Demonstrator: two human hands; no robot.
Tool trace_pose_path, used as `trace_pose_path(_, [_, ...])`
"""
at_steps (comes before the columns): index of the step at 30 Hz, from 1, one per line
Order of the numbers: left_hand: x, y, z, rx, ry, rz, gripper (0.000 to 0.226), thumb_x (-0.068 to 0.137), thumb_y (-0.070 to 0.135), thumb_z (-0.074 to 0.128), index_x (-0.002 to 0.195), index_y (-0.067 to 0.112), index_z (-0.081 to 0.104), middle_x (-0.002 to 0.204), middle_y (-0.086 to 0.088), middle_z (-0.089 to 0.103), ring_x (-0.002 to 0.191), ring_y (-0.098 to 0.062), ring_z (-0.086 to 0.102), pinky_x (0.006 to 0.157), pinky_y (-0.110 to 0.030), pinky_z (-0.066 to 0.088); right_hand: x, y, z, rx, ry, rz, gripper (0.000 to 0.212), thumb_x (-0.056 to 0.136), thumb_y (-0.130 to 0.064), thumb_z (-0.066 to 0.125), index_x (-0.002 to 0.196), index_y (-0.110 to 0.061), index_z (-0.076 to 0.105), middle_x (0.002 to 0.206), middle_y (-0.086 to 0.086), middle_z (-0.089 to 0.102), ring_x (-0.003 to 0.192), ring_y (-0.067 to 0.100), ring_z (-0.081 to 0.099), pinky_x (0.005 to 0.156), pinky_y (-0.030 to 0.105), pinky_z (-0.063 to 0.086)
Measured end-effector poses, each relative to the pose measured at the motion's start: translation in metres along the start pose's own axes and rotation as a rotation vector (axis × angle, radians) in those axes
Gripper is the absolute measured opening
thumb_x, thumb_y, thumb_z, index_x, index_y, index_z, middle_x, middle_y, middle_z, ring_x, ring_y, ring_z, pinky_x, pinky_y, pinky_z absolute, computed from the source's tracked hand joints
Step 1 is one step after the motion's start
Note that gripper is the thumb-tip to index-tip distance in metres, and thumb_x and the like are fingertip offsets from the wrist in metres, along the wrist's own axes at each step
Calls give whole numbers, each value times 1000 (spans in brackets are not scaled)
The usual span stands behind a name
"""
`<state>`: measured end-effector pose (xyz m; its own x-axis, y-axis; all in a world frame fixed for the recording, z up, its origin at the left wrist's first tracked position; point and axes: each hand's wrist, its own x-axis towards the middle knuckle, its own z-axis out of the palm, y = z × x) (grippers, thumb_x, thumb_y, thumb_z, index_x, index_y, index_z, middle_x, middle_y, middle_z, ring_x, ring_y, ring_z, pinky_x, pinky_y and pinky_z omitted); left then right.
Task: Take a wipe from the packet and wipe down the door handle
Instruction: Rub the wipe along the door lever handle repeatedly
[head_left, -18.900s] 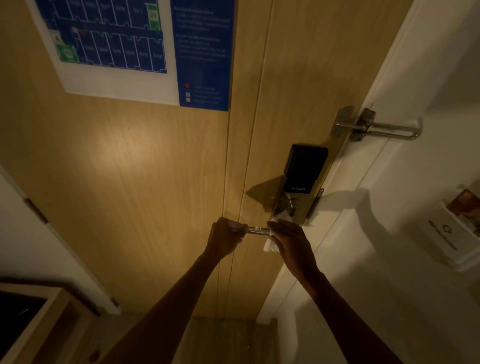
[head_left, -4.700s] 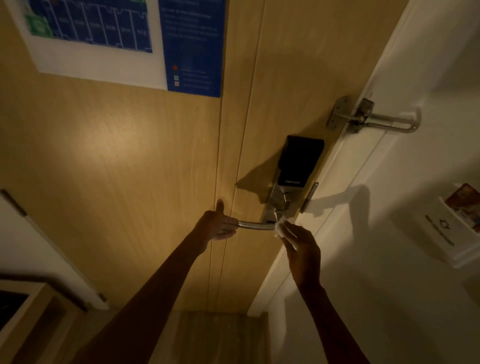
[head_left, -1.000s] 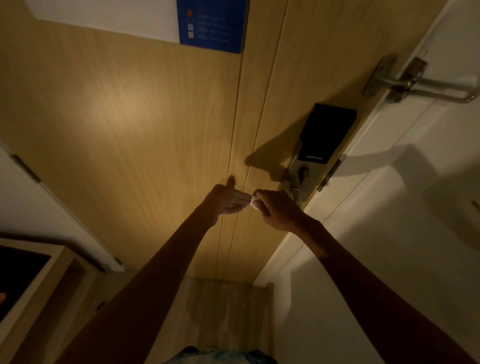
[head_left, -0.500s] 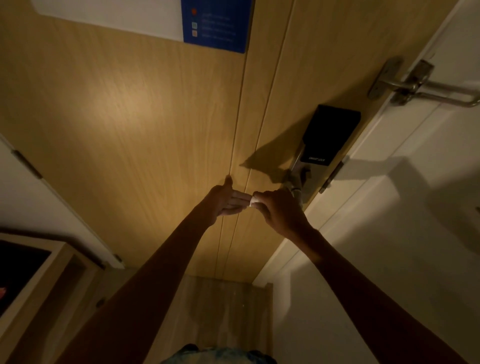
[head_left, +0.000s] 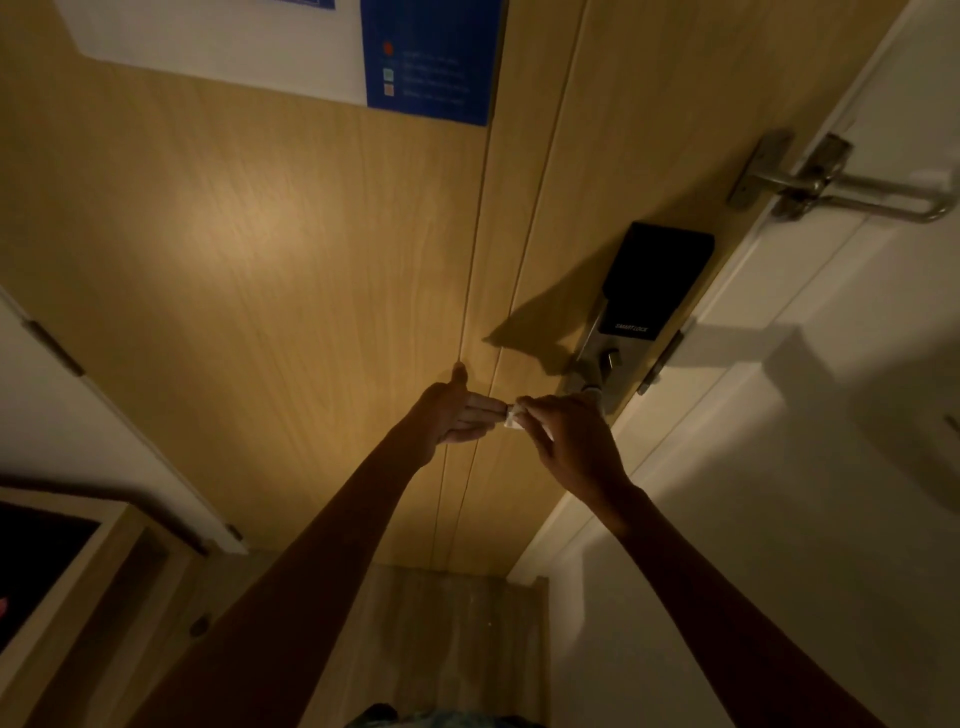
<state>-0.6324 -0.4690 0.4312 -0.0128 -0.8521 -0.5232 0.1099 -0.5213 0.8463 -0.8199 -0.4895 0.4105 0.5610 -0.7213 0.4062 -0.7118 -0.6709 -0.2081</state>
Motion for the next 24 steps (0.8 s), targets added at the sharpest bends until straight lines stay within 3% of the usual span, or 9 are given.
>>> trace_pose_path(3, [1,0,1,-6,3,7,80,99,54,11,104,0,71,112,-17,70,107,-26,66,90,-29,53,-4,10,-6,92,20,64,19,93,-29,62,105,-18,71,97,-5,75,86,6,68,85,29,52])
trace_pose_path(7, [1,1,3,8,14,10,80,99,54,12,106,-1,70,112,-17,70,107,-24,65,90,-28,53,6,-3,1,143,6,63,20,91,-27,65,107,-18,72,101,-7,74,92,1,67,85,4,39])
trace_pose_path(13, [-2,4,5,9,17,-4,80,99,54,12,107,-1,69,113,-18,69,107,-25,65,88,-27,53,-16,17,-7,-37,68,47,25,90,-27,66,114,-20,68,98,-9,74,94,6,67,98,33,47])
trace_pose_path(20, [-6,5,6,5,10,4,78,100,52,13,110,-2,68,116,-18,68,111,-26,63,98,-33,50,-8,-1,5,13,59,76,30,90,-30,64,118,-18,67,103,-7,74,98,6,65,92,18,40])
trace_pose_path(24, [-6,4,8,6,19,5,76,100,51,14,111,-2,67,118,-19,67,109,-26,63,95,-32,51,-15,24,-7,34,60,115,27,92,-35,61,113,-21,70,100,-11,74,93,1,66,92,31,52])
